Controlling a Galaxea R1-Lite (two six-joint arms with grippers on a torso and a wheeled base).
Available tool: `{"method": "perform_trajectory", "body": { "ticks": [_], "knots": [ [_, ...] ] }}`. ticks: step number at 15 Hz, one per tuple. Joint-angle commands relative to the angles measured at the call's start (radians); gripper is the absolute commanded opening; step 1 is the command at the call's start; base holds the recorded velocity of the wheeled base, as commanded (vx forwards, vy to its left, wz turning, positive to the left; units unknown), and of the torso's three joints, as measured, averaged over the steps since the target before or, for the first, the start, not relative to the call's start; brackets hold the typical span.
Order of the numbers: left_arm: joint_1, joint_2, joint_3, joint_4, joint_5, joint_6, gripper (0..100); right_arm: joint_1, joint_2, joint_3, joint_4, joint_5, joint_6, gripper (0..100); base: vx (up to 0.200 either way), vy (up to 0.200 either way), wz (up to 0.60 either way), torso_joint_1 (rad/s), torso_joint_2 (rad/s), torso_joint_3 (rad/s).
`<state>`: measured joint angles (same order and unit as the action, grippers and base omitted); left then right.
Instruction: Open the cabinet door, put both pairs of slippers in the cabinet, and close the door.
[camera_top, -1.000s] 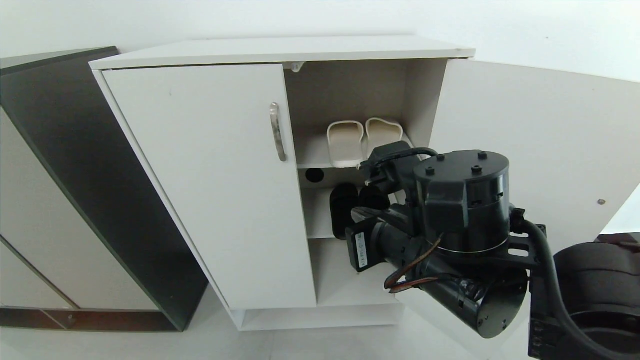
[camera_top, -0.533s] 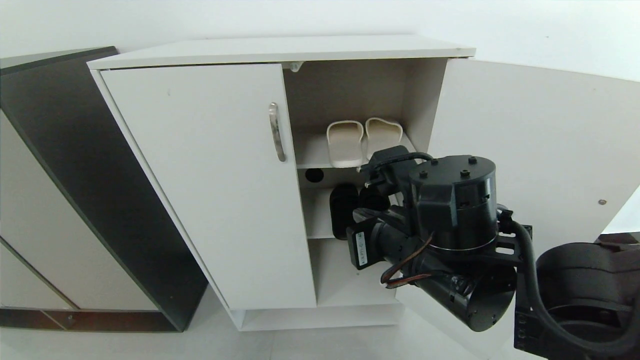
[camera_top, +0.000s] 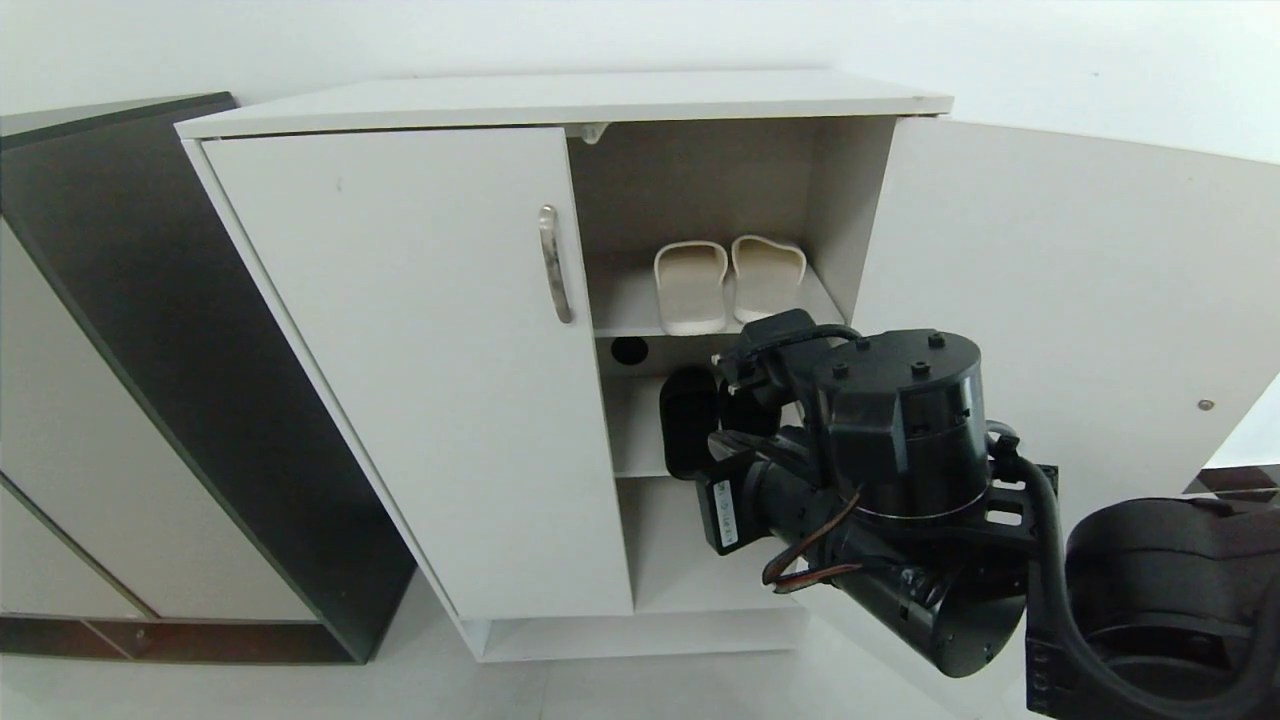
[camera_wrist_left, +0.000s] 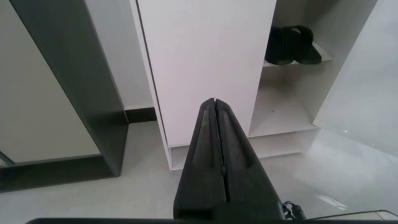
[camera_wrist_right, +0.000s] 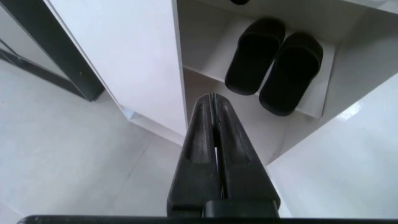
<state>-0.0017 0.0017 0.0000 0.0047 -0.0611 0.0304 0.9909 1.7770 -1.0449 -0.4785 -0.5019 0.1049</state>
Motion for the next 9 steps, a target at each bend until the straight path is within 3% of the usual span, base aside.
{"method": "perform_trajectory", "body": {
  "ticks": [1,3,6,9],
  "knots": [
    [0.000,0.000,0.000,0.000,0.000,0.000,0,0.000,0.002,0.003,0.000,0.000,-0.001,0,0.000,0.000,0.00,0.000,0.00,0.000],
    [0.000,0.000,0.000,0.000,0.000,0.000,0,0.000,0.002,0.006,0.001,0.000,-0.002,0,0.000,0.000,0.00,0.001,-0.06,-0.057],
    [0.000,0.000,0.000,0.000,0.000,0.000,0,0.000,0.002,0.006,0.001,0.000,-0.004,0,0.000,0.000,0.00,0.018,-0.18,-0.308],
    [0.000,0.000,0.000,0.000,0.000,0.000,0,0.000,0.002,0.006,0.001,-0.001,-0.004,0,0.000,0.000,0.00,0.045,-0.51,-0.367]
  ]
}}
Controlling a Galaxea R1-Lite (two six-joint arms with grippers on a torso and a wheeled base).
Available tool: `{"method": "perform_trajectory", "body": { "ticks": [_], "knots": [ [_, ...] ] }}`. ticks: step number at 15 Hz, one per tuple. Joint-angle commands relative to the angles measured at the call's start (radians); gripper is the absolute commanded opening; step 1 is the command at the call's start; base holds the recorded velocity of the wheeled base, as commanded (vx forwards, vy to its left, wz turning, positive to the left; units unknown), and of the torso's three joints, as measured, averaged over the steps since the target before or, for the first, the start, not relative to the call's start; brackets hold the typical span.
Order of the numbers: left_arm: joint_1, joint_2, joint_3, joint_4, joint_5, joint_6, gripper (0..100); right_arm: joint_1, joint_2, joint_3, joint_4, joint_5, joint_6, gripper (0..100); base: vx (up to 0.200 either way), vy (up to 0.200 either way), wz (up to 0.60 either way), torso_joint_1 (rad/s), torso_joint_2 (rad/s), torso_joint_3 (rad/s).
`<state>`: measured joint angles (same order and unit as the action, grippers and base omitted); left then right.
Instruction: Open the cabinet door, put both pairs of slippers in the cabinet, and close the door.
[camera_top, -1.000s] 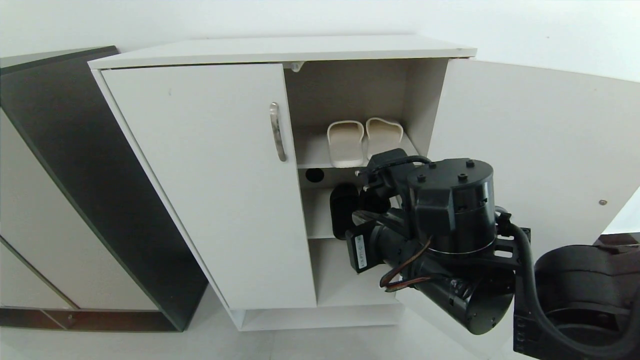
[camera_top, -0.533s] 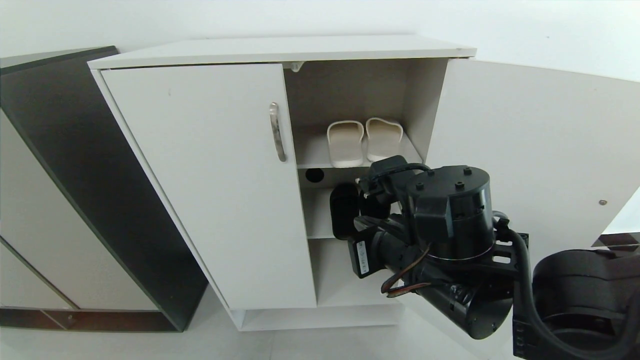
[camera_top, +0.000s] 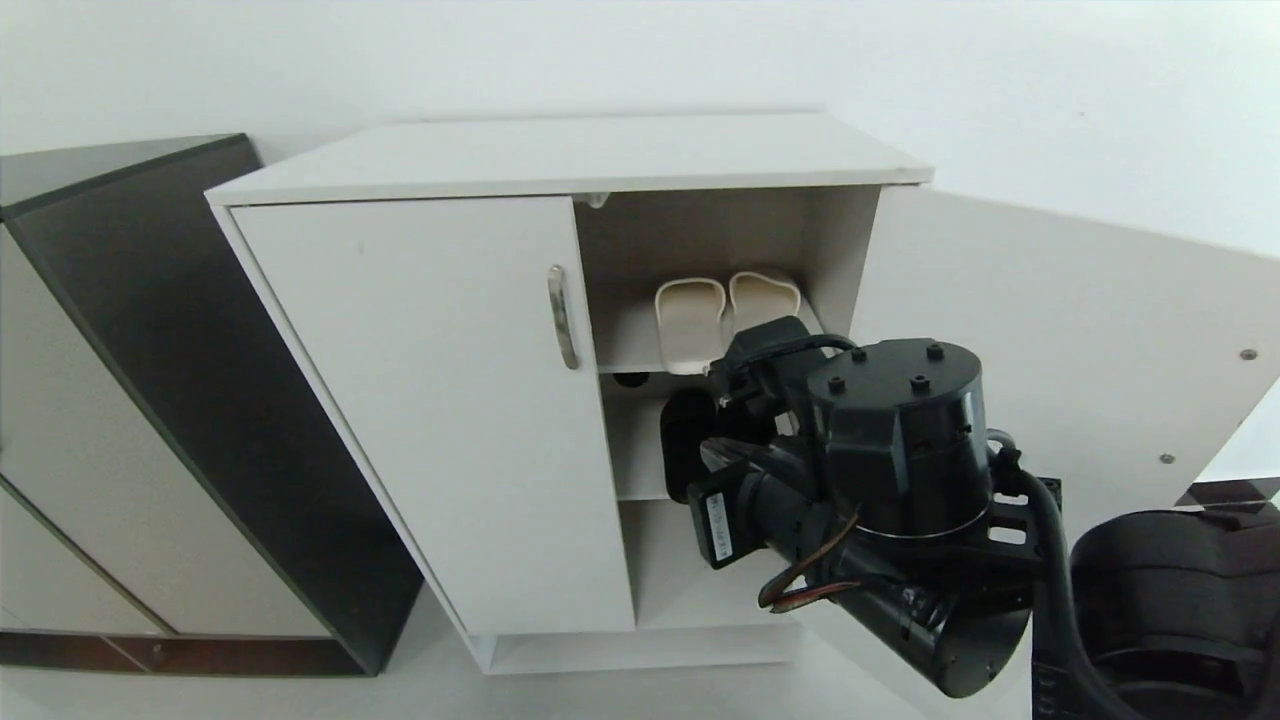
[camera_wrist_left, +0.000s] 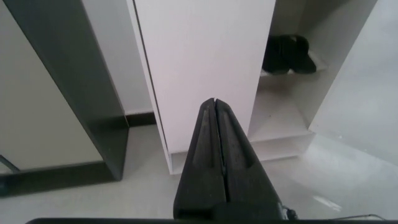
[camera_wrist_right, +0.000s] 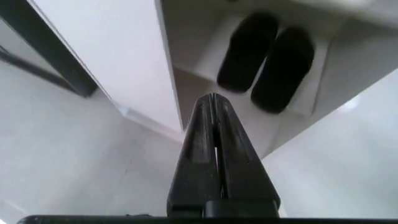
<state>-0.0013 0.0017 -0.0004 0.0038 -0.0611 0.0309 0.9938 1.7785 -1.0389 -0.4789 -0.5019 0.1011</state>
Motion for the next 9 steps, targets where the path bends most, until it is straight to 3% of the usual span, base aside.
{"method": "perform_trajectory", "body": {
  "ticks": [1,9],
  "knots": [
    [0.000,0.000,0.000,0.001,0.000,0.000,0,-0.003,0.001,0.002,0.002,0.000,0.000,0,0.000,0.000,0.00,0.095,-0.52,-0.344],
    [0.000,0.000,0.000,0.001,0.000,0.000,0,-0.007,-0.001,0.002,0.002,-0.001,-0.006,0,0.000,0.000,0.00,0.141,-0.47,-0.337]
  ]
}}
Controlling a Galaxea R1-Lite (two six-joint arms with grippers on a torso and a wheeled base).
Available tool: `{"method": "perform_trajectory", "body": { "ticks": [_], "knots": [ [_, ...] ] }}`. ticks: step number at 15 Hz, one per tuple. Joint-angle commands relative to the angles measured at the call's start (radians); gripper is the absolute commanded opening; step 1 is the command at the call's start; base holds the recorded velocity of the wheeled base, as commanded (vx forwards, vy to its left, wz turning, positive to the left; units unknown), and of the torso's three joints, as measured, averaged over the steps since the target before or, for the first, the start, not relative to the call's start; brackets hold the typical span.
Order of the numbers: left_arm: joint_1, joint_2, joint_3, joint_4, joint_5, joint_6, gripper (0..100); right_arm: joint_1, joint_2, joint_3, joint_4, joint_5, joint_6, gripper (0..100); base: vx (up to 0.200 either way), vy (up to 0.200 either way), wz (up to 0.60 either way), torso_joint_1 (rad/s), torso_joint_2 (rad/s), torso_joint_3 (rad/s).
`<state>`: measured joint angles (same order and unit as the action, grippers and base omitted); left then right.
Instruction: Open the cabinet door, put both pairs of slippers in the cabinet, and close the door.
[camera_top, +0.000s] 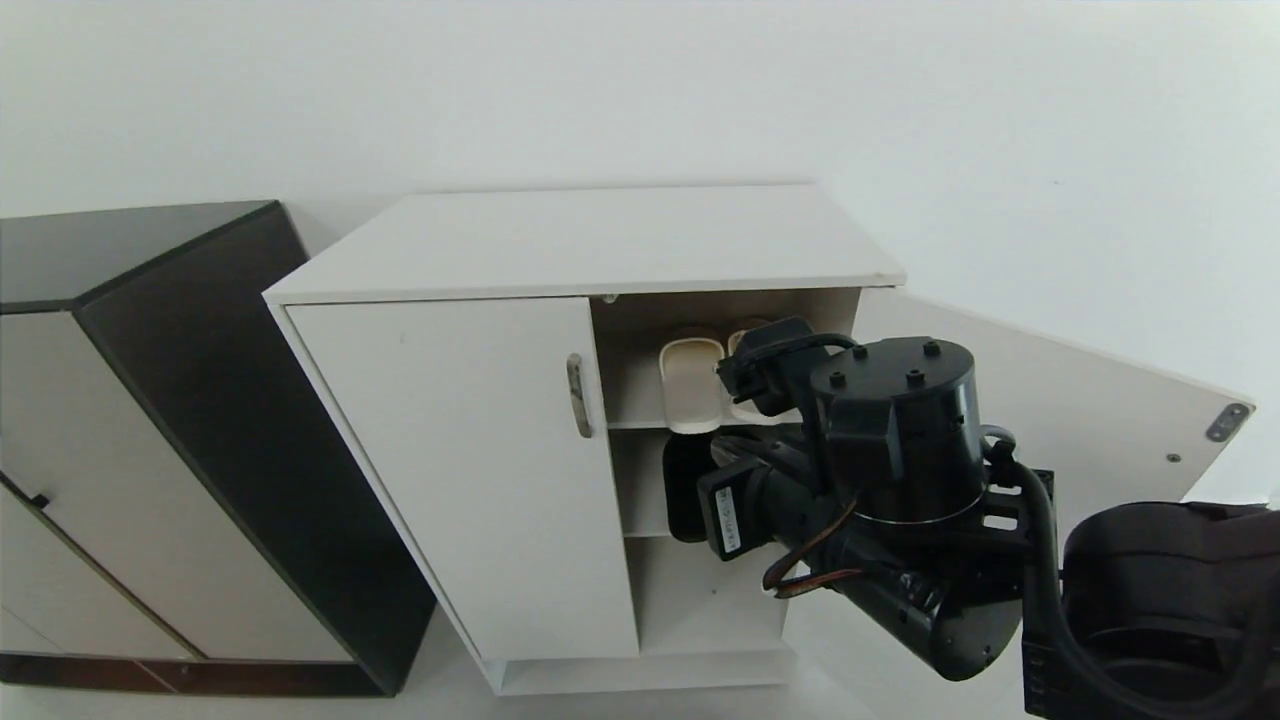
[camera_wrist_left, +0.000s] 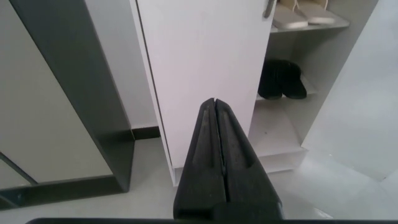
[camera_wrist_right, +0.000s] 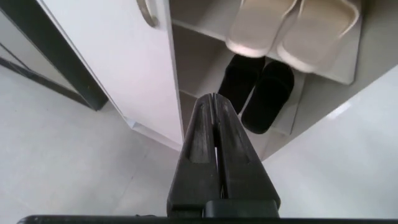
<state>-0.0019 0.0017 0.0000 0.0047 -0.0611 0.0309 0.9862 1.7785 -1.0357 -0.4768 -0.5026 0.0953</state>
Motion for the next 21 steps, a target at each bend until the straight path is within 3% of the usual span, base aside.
{"method": "perform_trajectory", "body": {
  "ticks": [1,21],
  "knots": [
    [0.000,0.000,0.000,0.000,0.000,0.000,0,0.000,-0.001,-0.001,0.000,-0.001,0.000,0,0.000,0.000,0.00,0.163,-0.49,-0.315],
    [0.000,0.000,0.000,0.000,0.000,0.000,0,0.000,0.001,0.025,-0.003,0.001,-0.032,0,0.000,0.000,0.00,0.212,-0.50,-0.293]
  ]
}}
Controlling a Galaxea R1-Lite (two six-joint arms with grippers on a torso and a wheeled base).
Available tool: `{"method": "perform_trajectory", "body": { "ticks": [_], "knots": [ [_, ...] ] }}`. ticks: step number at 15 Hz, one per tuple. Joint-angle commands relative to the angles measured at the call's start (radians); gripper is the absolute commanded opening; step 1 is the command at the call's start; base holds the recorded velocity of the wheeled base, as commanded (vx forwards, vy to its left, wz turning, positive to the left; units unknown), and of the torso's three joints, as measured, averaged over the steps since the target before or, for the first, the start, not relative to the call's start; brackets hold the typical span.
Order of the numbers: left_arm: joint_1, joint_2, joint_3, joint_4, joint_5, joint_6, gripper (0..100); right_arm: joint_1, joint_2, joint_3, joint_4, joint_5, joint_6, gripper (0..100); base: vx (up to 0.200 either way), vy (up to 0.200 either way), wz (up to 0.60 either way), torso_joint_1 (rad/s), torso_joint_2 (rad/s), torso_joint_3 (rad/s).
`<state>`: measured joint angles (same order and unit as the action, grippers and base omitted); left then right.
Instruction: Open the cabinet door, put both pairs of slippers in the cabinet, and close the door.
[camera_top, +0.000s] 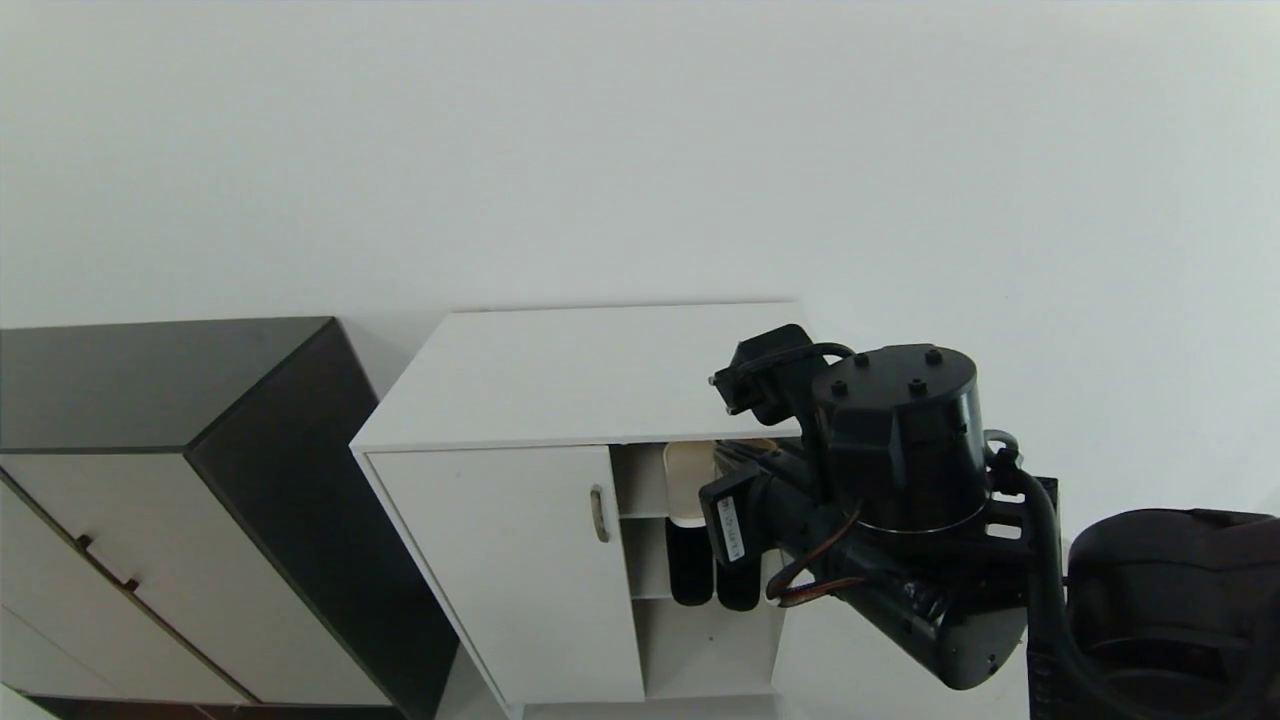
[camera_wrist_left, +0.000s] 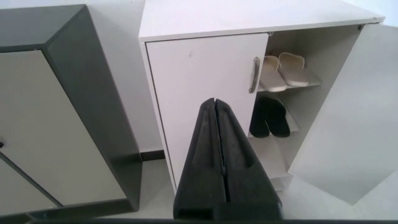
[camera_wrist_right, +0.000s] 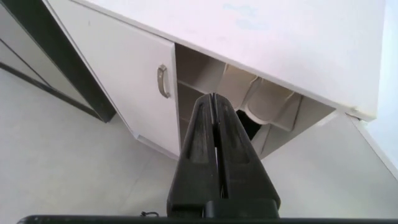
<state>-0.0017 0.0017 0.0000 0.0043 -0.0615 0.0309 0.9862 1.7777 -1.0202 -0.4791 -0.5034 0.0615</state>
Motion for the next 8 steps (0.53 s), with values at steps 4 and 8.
{"method": "perform_trajectory", "body": {
  "ticks": [4,8],
  "knots": [
    [0.000,0.000,0.000,0.000,0.000,0.000,0,0.000,-0.003,0.032,-0.015,0.002,-0.006,0,0.000,0.000,0.00,0.000,0.00,0.000],
    [0.000,0.000,0.000,0.000,0.000,0.000,0,0.000,0.002,0.048,-0.029,0.011,-0.014,0,0.000,0.000,0.00,0.000,0.00,0.000]
  ]
}}
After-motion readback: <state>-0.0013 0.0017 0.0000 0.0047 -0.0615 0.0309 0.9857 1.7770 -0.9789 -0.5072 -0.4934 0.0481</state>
